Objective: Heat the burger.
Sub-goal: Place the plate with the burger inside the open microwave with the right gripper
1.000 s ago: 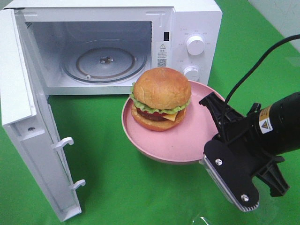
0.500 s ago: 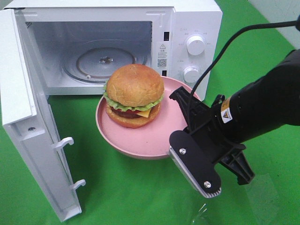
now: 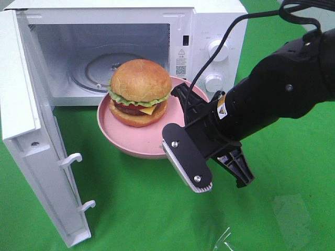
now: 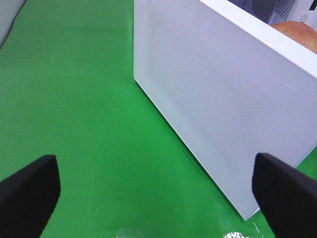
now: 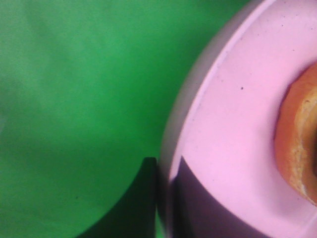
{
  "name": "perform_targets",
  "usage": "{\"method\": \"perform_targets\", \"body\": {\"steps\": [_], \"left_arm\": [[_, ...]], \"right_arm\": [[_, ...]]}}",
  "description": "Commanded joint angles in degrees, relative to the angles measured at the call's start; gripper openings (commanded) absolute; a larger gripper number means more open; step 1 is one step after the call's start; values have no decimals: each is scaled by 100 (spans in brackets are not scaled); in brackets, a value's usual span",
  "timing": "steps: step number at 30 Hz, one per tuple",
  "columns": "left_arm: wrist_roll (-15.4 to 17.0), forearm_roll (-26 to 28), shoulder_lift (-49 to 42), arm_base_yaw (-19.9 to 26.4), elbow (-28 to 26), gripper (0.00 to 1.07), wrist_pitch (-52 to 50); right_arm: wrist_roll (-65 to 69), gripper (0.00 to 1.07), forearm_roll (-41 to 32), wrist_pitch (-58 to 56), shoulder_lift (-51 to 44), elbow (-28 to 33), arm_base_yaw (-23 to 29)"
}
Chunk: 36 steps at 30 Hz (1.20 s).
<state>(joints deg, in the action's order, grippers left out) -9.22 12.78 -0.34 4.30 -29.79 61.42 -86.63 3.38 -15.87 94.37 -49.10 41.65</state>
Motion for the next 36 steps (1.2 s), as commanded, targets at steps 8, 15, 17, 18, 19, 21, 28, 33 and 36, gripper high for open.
{"method": "perform_targets", "body": {"steps": [8, 15, 17, 18, 19, 21, 28, 33, 36], "left_arm": [[11, 17, -86, -17, 11, 98, 11], [11, 17, -86, -17, 11, 98, 11], [11, 17, -86, -17, 11, 98, 11], [11, 17, -86, -17, 11, 98, 11], [11, 17, -86, -17, 11, 98, 11], [11, 17, -86, -17, 11, 98, 11], [11, 17, -86, -17, 11, 98, 11], [11, 17, -86, -17, 11, 98, 11], [11, 17, -86, -17, 11, 98, 11]], "right_arm": [[103, 0, -6, 189, 401, -716, 172], [109, 0, 0, 132, 733, -1100, 172], [109, 0, 6, 63, 842, -1215, 172], [109, 0, 6, 63, 842, -1215, 172], [109, 0, 6, 0, 940, -1335, 172], [109, 0, 6, -6, 1043, -1450, 172], [52, 0, 11, -264, 1324, -1948, 149], [63, 0, 6, -407, 1524, -2309, 149], [63, 0, 6, -481, 1650, -2510, 149]]}}
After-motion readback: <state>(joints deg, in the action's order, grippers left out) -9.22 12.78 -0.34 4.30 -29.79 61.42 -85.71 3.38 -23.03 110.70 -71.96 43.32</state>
